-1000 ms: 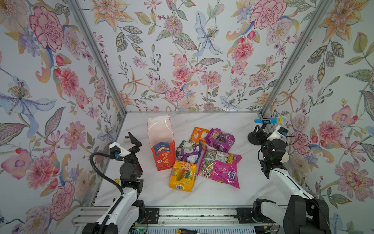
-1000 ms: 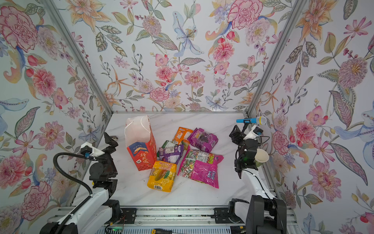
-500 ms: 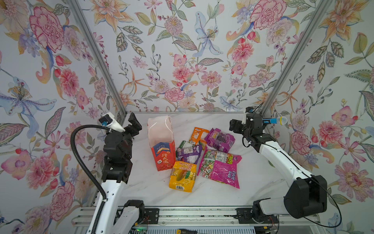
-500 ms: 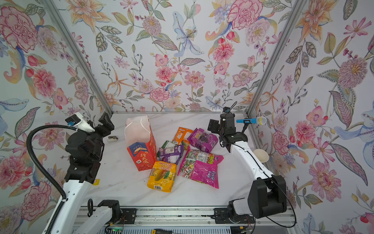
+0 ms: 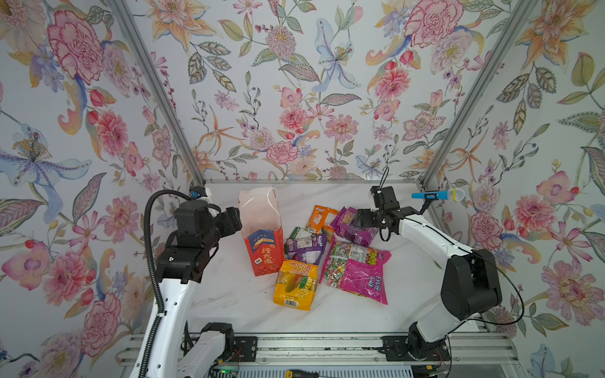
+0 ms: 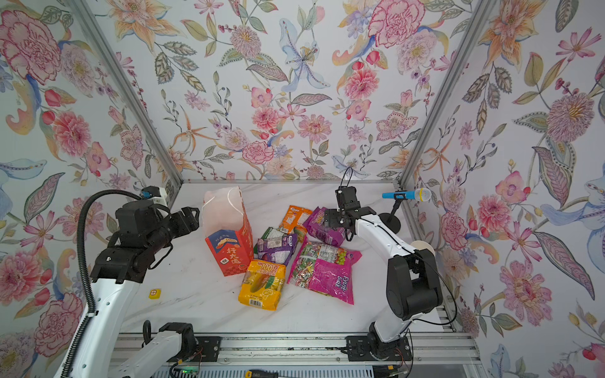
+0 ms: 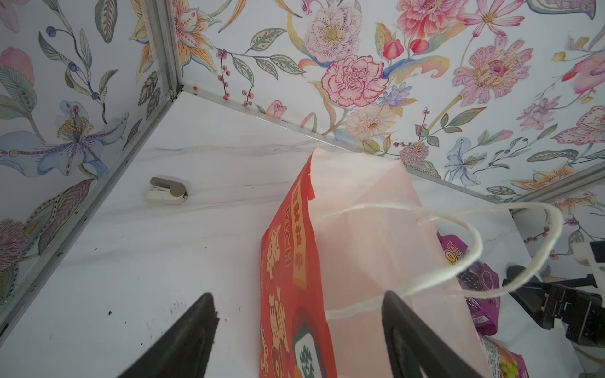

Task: Place the snacks into the paper bag
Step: Pick up the paper bag from the middle-left of the table.

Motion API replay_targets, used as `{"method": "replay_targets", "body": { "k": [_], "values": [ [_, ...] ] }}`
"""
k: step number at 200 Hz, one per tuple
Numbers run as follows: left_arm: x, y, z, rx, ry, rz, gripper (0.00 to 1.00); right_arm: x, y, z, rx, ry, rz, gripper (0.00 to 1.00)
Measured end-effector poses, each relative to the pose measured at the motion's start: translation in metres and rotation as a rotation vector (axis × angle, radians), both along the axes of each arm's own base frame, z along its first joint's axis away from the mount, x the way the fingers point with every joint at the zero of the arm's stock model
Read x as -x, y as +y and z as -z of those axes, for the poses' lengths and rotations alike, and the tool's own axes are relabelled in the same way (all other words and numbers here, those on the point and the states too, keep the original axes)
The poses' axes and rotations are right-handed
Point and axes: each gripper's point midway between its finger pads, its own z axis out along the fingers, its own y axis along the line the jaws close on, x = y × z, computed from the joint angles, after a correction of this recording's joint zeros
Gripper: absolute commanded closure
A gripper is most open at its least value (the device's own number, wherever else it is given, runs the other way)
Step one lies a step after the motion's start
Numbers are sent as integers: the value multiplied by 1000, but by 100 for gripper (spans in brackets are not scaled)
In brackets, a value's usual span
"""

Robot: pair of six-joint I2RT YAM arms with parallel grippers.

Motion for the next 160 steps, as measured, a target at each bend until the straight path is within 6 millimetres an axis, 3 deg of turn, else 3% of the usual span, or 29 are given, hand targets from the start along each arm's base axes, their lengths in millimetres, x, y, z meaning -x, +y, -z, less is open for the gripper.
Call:
{"method": "replay_targets", "body": {
  "k": [33,77,111,160],
  "values": [
    [21,-3,-26,3,-45,28,16,-1,3,-4,-8,-8,-10,6],
    [0,-13,-39,-22,-12,89,12,-1,5,-3,-16,-4,-17,6],
    [-20,-19,-28,-58,56,132,10,8,3,-5,-19,-6,-19,5],
    [-42,-22,11,-143,192,153,10,15,1,-8,-25,-11,-22,5]
  ]
}}
